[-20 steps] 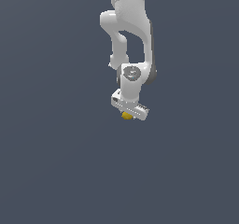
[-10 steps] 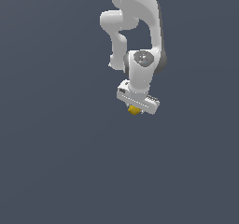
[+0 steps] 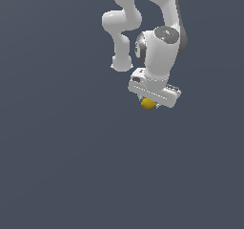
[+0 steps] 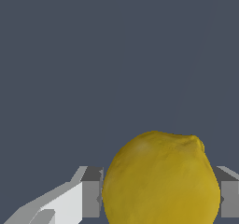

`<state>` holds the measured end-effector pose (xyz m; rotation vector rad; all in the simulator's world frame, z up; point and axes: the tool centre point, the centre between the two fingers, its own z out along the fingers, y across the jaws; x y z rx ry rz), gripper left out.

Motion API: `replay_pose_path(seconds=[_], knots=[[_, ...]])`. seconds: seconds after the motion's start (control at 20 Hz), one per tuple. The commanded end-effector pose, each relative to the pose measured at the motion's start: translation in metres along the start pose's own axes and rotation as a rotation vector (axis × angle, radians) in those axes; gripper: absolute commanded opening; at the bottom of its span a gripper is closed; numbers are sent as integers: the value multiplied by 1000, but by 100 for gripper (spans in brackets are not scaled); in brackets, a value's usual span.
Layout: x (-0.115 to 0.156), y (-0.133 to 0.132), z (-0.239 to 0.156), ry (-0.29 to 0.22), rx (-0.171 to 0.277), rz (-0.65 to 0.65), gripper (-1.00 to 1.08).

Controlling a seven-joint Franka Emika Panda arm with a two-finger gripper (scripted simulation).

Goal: Pick up the object and move it to a goal position.

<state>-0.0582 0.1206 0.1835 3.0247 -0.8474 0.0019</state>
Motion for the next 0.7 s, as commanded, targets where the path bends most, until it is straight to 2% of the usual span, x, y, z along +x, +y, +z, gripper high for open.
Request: replay_pose_path(seconds=[0.0, 0.3, 0.65], knots=[[-2, -7, -14, 0, -1, 1, -100], [-4, -16, -30, -1, 0, 1, -100], [-3, -16, -28, -1, 0, 1, -100]])
